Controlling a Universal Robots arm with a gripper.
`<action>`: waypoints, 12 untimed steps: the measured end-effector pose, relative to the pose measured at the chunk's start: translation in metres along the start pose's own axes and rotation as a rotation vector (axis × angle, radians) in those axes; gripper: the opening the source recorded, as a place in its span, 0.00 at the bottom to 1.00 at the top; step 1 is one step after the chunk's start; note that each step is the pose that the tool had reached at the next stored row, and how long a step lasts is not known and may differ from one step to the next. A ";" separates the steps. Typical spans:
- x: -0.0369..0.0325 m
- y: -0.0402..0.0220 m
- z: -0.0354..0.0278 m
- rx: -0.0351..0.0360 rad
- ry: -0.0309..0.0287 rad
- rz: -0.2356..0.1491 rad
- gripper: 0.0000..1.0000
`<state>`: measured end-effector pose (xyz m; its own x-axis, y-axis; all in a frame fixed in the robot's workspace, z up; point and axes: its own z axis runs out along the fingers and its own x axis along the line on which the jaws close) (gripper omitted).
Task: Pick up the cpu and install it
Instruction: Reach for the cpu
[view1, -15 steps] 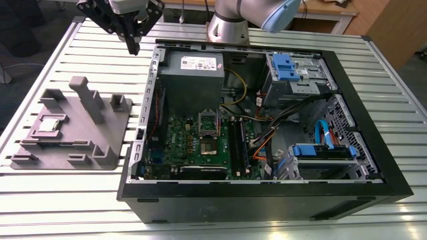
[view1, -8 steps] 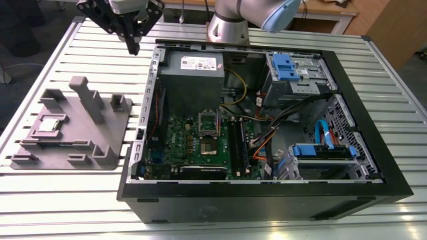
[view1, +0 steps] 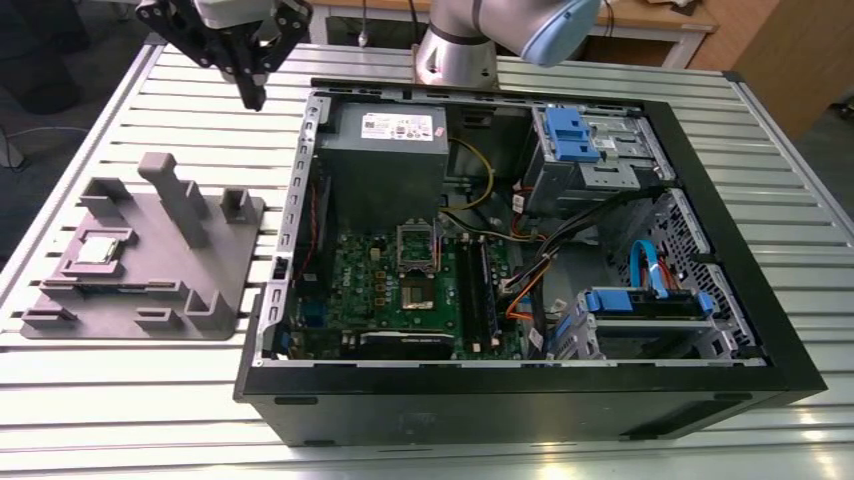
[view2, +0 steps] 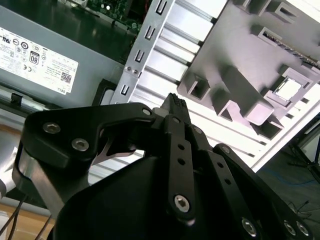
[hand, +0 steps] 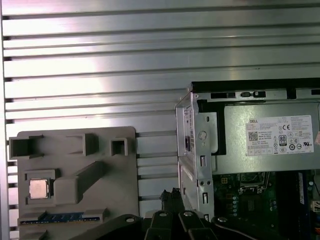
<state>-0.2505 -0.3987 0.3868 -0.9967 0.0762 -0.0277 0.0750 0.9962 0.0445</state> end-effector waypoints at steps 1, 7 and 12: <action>0.0025 -0.0001 0.0001 0.0001 -0.0002 0.000 0.11; 0.0155 -0.0009 0.0008 0.0012 -0.0007 0.000 0.11; 0.0255 -0.0015 0.0011 0.0023 -0.0010 0.000 0.11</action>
<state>-0.2761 -0.3981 0.3849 -0.9967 0.0761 -0.0288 0.0749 0.9963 0.0422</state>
